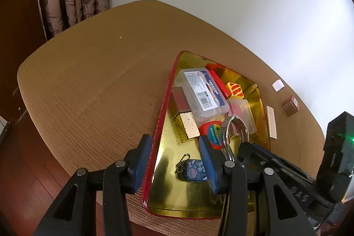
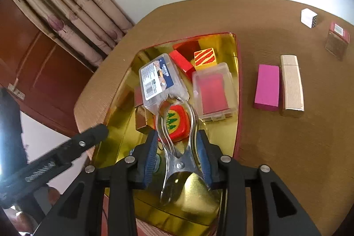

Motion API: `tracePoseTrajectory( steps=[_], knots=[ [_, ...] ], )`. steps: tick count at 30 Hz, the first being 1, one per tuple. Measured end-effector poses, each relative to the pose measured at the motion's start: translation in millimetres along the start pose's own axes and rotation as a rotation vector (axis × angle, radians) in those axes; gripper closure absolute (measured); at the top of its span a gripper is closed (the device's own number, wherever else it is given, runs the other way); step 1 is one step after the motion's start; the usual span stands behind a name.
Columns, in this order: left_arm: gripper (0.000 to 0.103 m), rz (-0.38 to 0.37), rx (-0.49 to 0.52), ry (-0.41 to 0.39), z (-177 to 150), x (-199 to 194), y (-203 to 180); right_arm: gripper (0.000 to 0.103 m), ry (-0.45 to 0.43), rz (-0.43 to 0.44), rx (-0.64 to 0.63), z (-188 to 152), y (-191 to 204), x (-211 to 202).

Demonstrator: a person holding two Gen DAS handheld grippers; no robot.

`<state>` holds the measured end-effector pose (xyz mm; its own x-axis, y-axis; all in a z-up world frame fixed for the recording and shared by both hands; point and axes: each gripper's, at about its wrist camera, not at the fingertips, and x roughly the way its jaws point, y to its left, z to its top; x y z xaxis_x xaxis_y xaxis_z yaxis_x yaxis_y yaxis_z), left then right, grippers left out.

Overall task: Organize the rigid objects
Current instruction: 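Release the keychain in the tin while the right gripper drops the clip into it, then grasp the red barcode box with the right gripper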

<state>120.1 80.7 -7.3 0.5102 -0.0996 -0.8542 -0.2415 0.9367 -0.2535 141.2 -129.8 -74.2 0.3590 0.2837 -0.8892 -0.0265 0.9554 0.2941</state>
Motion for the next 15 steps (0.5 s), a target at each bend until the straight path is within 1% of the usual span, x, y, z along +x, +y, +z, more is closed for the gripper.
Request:
tracePoseTrajectory(
  steps=[1, 2, 3, 4, 5, 6, 7, 8, 9, 10, 11, 13, 15],
  knots=[
    [0.058, -0.003, -0.004, 0.007, -0.5, 1.8, 0.1, 0.067, -0.014, 0.009, 0.011, 0.1, -2.6, -5.1],
    [0.058, -0.004, -0.004, 0.012, -1.2, 2.5, 0.8, 0.067, -0.051, 0.022, 0.029, -1.9, -9.1, -15.9],
    [0.058, -0.002, 0.0, 0.016, -1.0, 4.3, 0.3, 0.065, -0.089, 0.012, 0.04, -3.6, -17.4, -25.6],
    [0.058, 0.001, 0.006, 0.016, -1.9, 5.1, -0.7, 0.069, -0.122, 0.019, 0.045, -4.8, -24.1, -33.1],
    [0.058, 0.008, 0.013, 0.013, -2.9, 5.7, -2.5, 0.056, -0.159, -0.03, 0.046, -7.0, -34.9, -43.6],
    [0.058, 0.012, 0.017, 0.012, -3.6, 5.8, -3.7, 0.051, -0.198, -0.14, 0.042, -11.4, -49.0, -56.2],
    [0.057, 0.015, 0.023, 0.013, -4.6, 6.2, -5.4, 0.051, -0.238, -0.126, 0.085, -16.4, -70.1, -71.4],
    [0.057, 0.024, 0.029, 0.01, -5.7, 5.9, -6.8, 0.051, -0.255, -0.089, 0.133, -19.0, -85.2, -81.3],
    [0.057, 0.033, 0.04, 0.005, -7.0, 5.5, -8.8, 0.052, -0.263, -0.092, 0.21, -24.0, -110.0, -93.3],
    [0.057, 0.039, 0.045, 0.002, -7.9, 5.6, -10.1, 0.052, -0.261, -0.142, 0.236, -25.7, -122.9, -99.6],
    [0.057, 0.047, 0.051, -0.001, -8.7, 5.9, -11.5, 0.05, -0.256, -0.221, 0.248, -29.2, -137.1, -105.8],
    [0.057, 0.058, 0.062, -0.004, -10.0, 5.4, -13.9, 0.05, -0.264, -0.383, 0.228, -41.4, -166.0, -120.4],
    [0.056, 0.059, 0.075, -0.012, -11.0, 3.5, -16.2, 0.051, -0.254, -0.514, 0.199, -52.2, -186.6, -129.5]
  ],
)
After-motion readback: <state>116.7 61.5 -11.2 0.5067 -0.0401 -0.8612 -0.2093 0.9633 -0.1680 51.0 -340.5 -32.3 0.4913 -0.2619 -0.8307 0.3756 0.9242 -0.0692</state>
